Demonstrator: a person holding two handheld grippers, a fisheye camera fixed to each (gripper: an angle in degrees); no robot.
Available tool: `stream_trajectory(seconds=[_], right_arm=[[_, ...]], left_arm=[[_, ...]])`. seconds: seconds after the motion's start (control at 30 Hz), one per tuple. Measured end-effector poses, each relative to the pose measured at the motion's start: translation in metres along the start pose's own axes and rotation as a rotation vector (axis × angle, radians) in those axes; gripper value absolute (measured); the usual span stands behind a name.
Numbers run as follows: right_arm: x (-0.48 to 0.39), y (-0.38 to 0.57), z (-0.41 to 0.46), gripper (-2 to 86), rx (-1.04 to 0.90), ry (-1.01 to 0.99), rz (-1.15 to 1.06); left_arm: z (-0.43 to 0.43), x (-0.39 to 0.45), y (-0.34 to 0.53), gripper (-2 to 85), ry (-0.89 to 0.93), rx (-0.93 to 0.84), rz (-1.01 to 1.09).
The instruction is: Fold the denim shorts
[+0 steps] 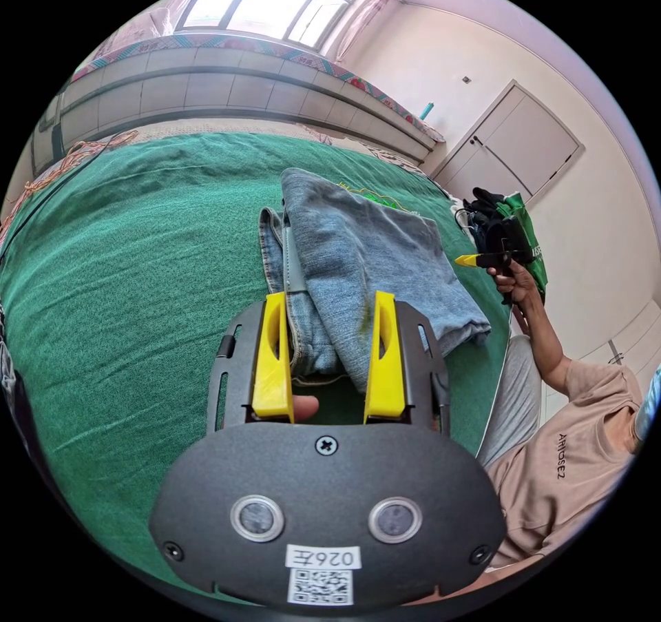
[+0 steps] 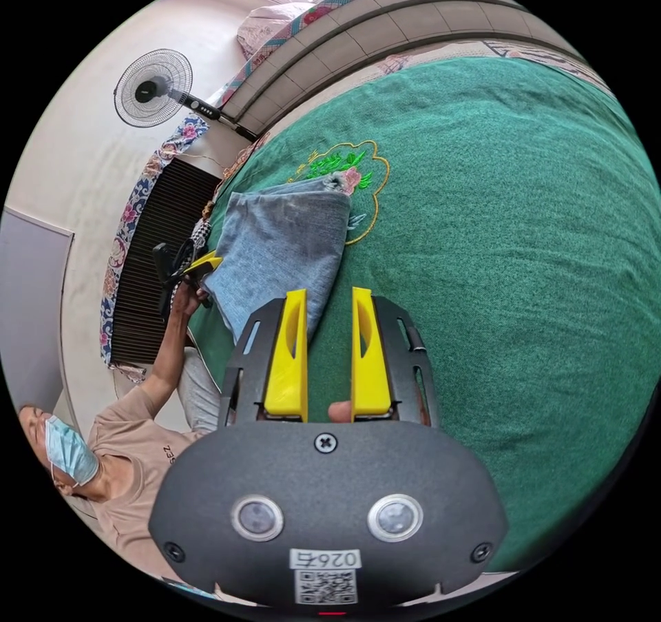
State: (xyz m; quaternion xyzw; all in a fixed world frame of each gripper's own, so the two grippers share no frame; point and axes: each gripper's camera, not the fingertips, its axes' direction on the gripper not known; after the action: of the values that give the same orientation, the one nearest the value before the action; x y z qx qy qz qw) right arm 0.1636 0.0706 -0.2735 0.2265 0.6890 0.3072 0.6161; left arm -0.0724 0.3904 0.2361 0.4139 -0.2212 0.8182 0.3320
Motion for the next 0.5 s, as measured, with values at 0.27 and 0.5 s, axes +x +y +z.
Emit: stream_trajectory(seconds=[0.27,0.5], right_arm=[[0.007,-0.001,-0.004,6.0,-0.002,-0.012,0.000],[0.012,0.000,0.014,6.3,-0.041,0.001,-0.019]], left_arm=[[-0.007,-0.005,-0.014,17.0,0.002,0.001,-0.002],[-0.020,-0.013,-0.030,17.0,0.007,0.001,-0.005]])
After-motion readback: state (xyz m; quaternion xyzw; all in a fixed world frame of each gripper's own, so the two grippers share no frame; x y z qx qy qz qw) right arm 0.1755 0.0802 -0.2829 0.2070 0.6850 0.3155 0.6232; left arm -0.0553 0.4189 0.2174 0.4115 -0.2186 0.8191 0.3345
